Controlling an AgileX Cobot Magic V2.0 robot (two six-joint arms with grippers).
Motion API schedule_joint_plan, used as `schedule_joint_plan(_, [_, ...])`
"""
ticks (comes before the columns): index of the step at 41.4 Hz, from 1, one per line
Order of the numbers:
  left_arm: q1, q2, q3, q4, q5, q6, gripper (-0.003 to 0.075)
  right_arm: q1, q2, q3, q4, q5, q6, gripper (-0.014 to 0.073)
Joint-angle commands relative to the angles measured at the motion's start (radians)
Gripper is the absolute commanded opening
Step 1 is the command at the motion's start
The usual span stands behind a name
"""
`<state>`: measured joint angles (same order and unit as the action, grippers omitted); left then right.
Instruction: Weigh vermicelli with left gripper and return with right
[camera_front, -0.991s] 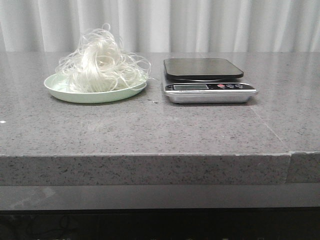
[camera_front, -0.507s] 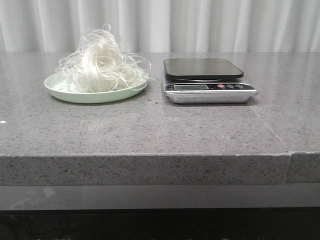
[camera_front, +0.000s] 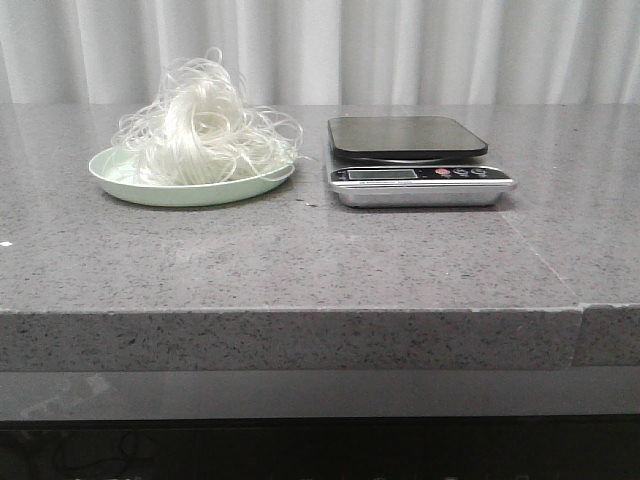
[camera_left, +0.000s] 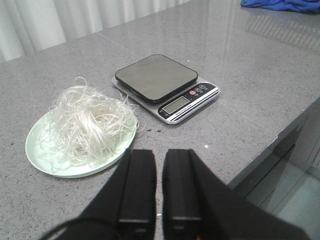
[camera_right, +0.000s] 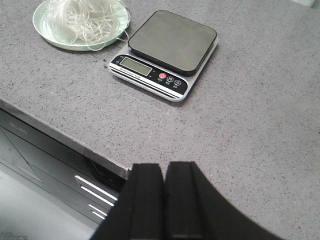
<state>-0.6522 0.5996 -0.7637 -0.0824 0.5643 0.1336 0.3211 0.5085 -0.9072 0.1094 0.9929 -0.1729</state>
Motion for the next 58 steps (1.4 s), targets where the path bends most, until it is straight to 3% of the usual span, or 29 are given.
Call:
schedule_joint_plan(1, [-0.005,-0.001,-0.025,-0.014,-0.077,-0.007,0.0145,-0.005,0.007,-0.020,0.000,-0.052,-0.005,0.0142])
schedule_joint_plan(26, [0.011,-0.025,-0.025,0.004,-0.083,-0.007,0.0145,-0.005,0.007,-0.020,0.000,-0.052,-0.005,0.0142])
schedule_joint_plan(36, [0.249,-0.151,0.087,0.004,-0.136,-0.005,0.0145,-0.005,0.007,-0.020,0.000,-0.052,-0.005,0.0142])
schedule_joint_plan(44, [0.459,-0.316,0.310,0.004,-0.272,-0.005,0.0145,-0.005,0.007,-0.020,0.000,-0.052,-0.005,0.0142])
schedule_joint_plan(58, [0.608,-0.590,0.691,0.002,-0.514,-0.005,0.0145,-0.005,0.007,-0.020,0.000,-0.052,-0.005,0.0142])
